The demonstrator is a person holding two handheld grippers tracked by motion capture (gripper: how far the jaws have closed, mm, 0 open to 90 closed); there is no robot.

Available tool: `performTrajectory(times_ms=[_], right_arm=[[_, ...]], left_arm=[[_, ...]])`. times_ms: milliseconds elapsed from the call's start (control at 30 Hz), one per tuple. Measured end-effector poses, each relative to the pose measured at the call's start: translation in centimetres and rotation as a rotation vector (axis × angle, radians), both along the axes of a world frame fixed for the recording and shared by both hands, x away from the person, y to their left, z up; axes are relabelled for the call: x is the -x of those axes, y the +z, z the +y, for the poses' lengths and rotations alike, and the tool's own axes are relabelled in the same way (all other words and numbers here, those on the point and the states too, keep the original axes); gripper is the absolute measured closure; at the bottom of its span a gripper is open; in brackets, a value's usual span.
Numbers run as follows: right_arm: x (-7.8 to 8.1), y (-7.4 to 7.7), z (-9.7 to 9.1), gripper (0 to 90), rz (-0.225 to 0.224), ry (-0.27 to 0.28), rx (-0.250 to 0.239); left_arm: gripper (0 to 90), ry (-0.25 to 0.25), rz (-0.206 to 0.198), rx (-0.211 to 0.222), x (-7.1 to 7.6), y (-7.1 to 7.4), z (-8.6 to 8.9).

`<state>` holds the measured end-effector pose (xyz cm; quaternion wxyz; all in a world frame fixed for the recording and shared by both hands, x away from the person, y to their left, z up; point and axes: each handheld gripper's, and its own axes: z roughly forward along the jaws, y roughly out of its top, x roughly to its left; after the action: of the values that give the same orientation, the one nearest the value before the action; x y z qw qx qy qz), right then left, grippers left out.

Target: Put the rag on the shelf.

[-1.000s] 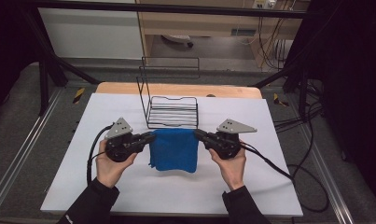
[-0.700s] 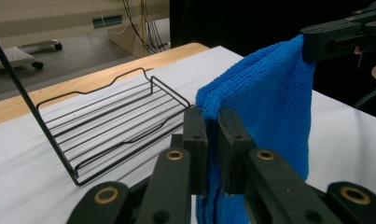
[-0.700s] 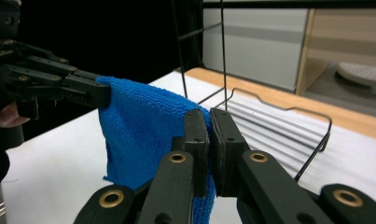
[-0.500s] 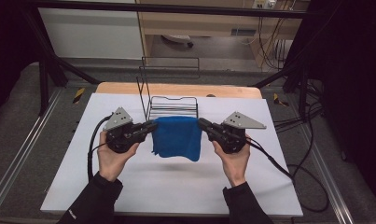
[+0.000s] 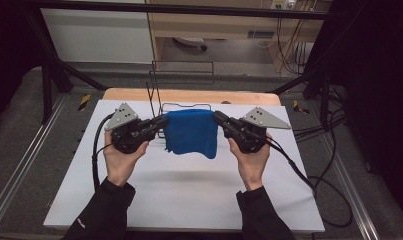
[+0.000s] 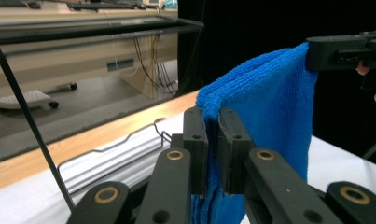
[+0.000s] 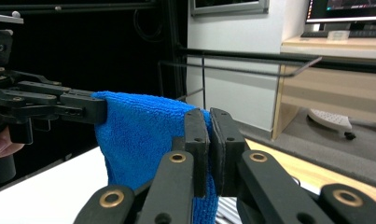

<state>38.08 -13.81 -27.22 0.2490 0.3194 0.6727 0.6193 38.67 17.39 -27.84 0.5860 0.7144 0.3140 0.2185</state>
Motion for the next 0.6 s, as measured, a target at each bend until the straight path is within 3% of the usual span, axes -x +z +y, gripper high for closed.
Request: performTrajectory(times_ms=[433, 600], right_arm=[[-0.8, 1.9, 0.4, 86.5, -0.053, -0.026, -0.024], [-1.2, 2.8, 0.6, 86.5, -0.078, -0.036, -0.004]], left_arm=[[83.0, 0.025, -0.070, 0.058, -0.7, 2.4, 0.1], [83.1, 0.033, -0.082, 0.066, -1.2, 3.1, 0.2]])
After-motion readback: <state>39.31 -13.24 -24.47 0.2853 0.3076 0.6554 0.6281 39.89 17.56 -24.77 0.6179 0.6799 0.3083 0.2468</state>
